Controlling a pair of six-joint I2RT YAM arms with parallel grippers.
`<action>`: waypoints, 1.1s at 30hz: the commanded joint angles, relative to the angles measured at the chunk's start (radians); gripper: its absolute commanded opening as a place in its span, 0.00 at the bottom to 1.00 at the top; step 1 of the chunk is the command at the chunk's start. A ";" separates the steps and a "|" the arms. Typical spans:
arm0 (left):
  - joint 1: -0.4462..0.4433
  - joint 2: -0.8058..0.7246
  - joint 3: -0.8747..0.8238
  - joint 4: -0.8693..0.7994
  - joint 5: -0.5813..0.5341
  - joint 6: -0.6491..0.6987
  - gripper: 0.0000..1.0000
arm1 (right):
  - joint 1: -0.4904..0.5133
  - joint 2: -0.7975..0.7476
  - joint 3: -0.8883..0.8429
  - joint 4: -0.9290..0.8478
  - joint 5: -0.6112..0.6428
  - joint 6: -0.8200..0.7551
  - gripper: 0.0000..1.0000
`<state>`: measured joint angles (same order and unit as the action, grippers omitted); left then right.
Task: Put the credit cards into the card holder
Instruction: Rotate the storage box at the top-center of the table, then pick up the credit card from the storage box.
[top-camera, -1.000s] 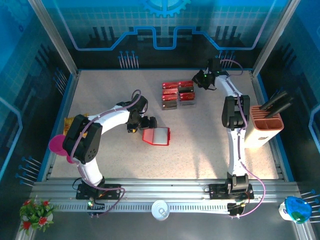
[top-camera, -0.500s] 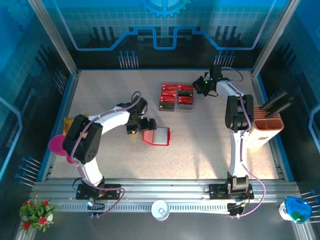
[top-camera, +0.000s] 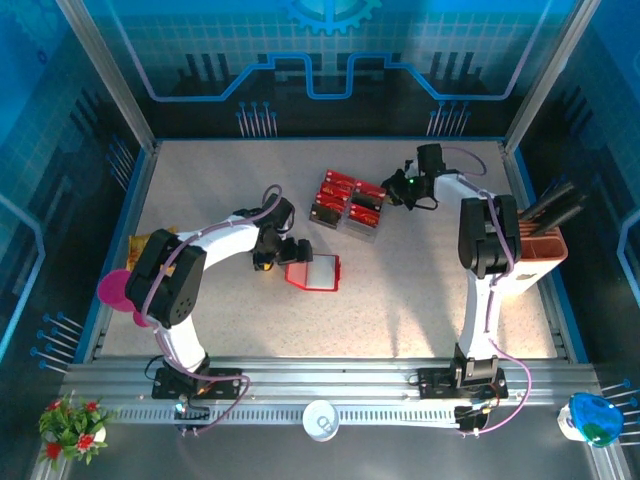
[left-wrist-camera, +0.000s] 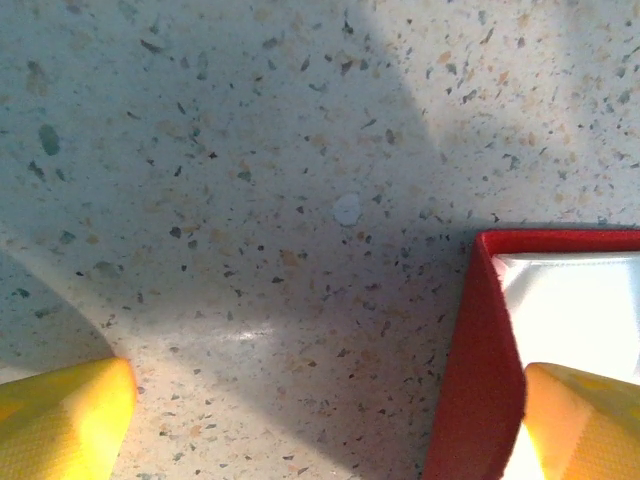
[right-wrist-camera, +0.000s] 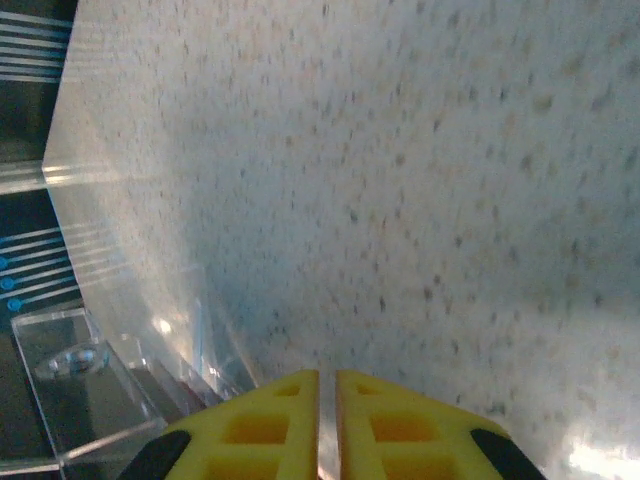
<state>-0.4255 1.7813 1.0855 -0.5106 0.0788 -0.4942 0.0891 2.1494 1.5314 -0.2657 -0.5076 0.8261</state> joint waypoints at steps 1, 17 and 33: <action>0.005 -0.033 -0.024 0.011 0.005 0.009 0.99 | 0.017 -0.086 -0.074 0.041 -0.025 -0.012 0.14; 0.038 -0.106 -0.080 0.032 -0.062 -0.021 0.99 | 0.188 -0.382 -0.005 -0.367 0.355 -0.360 0.35; 0.057 -0.073 -0.114 -0.008 -0.096 -0.041 0.99 | 0.520 -0.123 0.299 -0.696 0.651 -0.700 0.38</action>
<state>-0.3737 1.7000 0.9894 -0.4885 0.0071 -0.5247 0.5911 1.9984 1.7767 -0.8593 0.0433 0.2169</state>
